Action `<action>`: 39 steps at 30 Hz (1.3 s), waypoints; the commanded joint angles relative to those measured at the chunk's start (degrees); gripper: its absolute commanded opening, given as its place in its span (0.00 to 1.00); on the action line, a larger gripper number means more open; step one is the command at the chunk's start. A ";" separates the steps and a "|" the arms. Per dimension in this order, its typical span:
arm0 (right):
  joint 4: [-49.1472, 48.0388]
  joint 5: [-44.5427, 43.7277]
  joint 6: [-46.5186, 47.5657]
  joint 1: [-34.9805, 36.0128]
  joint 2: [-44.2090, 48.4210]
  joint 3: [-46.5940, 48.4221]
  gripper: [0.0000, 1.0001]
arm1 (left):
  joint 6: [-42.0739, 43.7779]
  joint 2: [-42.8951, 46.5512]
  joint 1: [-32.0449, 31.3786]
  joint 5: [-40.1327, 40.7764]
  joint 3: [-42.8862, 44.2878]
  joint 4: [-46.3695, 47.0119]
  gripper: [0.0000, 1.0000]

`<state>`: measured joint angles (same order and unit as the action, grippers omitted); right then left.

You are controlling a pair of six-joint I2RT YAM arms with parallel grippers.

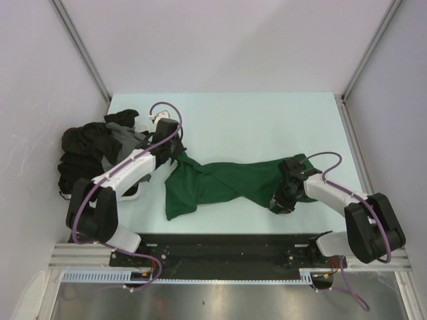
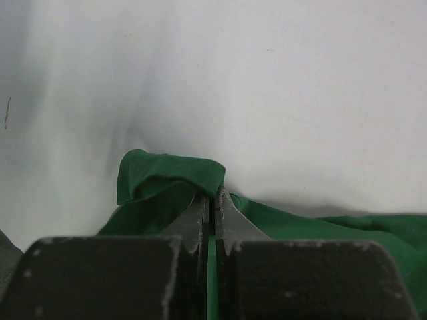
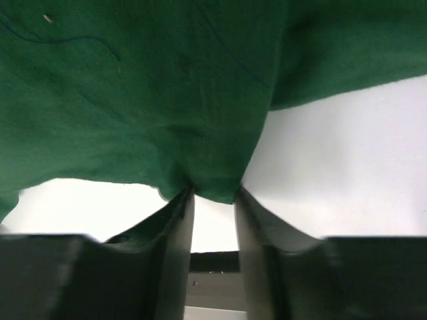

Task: Fold and stack the t-shirts
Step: Flatten out the tshirt

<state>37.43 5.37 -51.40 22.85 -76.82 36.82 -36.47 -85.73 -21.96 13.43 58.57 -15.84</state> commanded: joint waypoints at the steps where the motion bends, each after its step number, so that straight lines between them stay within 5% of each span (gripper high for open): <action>1: -2.02 -7.54 1.56 0.79 -4.56 0.44 0.31 | 0.17 1.27 -0.28 0.98 0.59 -0.07 0.00; 6: 2.12 -12.48 3.76 1.58 -7.03 4.31 0.13 | 0.87 2.24 -0.28 1.16 0.41 -0.16 0.00; 7: 2.56 -12.40 4.02 1.58 -6.94 4.92 0.00 | 1.05 2.32 -0.28 1.25 0.41 -0.07 0.00; 11: 7.72 -12.57 5.78 2.55 -4.06 10.54 0.00 | 1.75 2.24 -0.28 0.90 1.55 -1.21 0.00; 19: 13.64 -13.64 16.30 -1.29 2.38 42.74 0.00 | 6.58 3.73 -0.19 -0.16 16.10 -8.68 0.00; 30: 6.78 0.08 24.85 -17.92 -18.80 93.90 0.00 | 19.67 -2.86 1.92 -0.16 50.48 -13.87 0.00; 34: 5.12 3.15 24.94 -22.05 -22.93 104.15 0.00 | 24.50 -3.82 1.92 0.28 61.28 -12.91 0.00; 39: -1.03 4.31 23.54 -25.75 -20.14 103.02 0.00 | 32.42 -2.68 1.92 -2.96 69.29 -7.11 0.00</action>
<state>43.42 7.44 -28.34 -0.58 -100.40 138.02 -12.56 -89.38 -20.43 12.82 120.27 -29.06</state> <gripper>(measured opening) 0.019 0.015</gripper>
